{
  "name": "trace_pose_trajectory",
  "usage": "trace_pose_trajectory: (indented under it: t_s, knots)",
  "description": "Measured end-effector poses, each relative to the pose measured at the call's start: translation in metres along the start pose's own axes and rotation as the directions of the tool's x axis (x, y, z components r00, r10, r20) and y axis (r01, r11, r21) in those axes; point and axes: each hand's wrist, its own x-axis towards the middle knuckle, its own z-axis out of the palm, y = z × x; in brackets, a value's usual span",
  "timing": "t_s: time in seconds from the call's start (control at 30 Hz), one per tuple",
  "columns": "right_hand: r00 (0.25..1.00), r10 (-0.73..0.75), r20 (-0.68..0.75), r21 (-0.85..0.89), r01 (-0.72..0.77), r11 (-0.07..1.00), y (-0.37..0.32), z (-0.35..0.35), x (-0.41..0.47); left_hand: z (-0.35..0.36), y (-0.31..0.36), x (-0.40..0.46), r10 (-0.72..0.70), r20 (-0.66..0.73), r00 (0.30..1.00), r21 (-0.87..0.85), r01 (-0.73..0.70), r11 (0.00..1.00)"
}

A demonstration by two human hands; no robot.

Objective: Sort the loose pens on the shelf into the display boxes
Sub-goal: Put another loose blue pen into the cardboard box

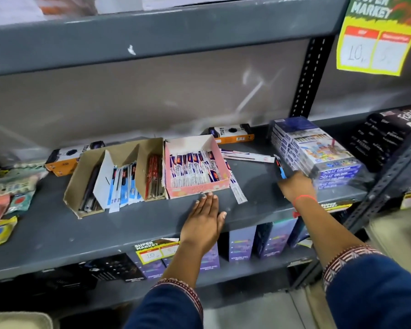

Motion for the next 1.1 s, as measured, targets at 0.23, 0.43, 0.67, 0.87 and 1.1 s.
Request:
trace_pose_trajectory:
  t_s: [0.23,0.43,0.67,0.87,1.1]
  knots:
    - [0.998,0.033,-0.055,0.073,-0.029,0.997,0.015,-0.023,-0.015,-0.007,0.004,-0.001,0.0,-0.004,1.0,0.021,0.0,1.0]
    - [0.998,0.023,0.066,0.789,-0.067,0.61,0.008,-0.016,-0.048,-0.009,0.003,-0.002,0.024,-0.015,1.0,0.051,-0.024,0.998]
    - [0.946,-0.13,0.297,0.924,-0.25,0.291,-0.007,0.02,-0.085,-0.007,0.0,-0.002,0.047,-0.018,0.999,0.057,-0.046,0.997]
    - [0.925,-0.16,0.343,0.928,-0.308,0.209,-0.019,0.027,-0.091,-0.001,-0.001,0.0,0.053,-0.047,0.997,0.061,-0.05,0.997]
    - [0.909,-0.213,0.358,0.925,-0.315,0.212,-0.024,0.024,-0.091,0.001,-0.003,0.001,0.049,-0.074,0.996,0.076,-0.043,0.996]
